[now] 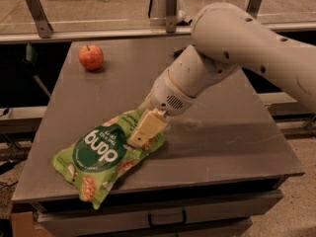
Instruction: Pick green rice chip bag
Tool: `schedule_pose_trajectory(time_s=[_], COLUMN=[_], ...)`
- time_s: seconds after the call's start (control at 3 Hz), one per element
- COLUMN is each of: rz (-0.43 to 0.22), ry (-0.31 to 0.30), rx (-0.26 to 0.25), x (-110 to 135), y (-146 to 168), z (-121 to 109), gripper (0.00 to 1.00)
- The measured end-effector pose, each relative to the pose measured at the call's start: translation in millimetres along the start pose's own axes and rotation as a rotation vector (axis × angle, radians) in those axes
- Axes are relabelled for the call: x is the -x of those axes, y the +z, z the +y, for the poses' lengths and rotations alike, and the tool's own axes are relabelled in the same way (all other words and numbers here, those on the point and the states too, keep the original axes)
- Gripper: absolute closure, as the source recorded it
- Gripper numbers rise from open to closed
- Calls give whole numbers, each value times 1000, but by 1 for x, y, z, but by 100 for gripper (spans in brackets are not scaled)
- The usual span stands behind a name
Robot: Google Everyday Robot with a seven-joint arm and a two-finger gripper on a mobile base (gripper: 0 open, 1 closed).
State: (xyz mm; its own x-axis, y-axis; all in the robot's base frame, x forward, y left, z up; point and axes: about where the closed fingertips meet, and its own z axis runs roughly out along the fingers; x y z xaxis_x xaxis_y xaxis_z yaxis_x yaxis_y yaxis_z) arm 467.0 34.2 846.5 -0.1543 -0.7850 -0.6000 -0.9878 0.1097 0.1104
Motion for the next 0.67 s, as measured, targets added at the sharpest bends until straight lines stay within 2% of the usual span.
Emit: schedule_pose_trajectory(time_s=[0.33, 0.67], rz=[-29, -52], ry=[35, 69], rx=[-43, -79], x=[-4, -9], y=[-18, -35], z=[-11, -17], gripper=[87, 100])
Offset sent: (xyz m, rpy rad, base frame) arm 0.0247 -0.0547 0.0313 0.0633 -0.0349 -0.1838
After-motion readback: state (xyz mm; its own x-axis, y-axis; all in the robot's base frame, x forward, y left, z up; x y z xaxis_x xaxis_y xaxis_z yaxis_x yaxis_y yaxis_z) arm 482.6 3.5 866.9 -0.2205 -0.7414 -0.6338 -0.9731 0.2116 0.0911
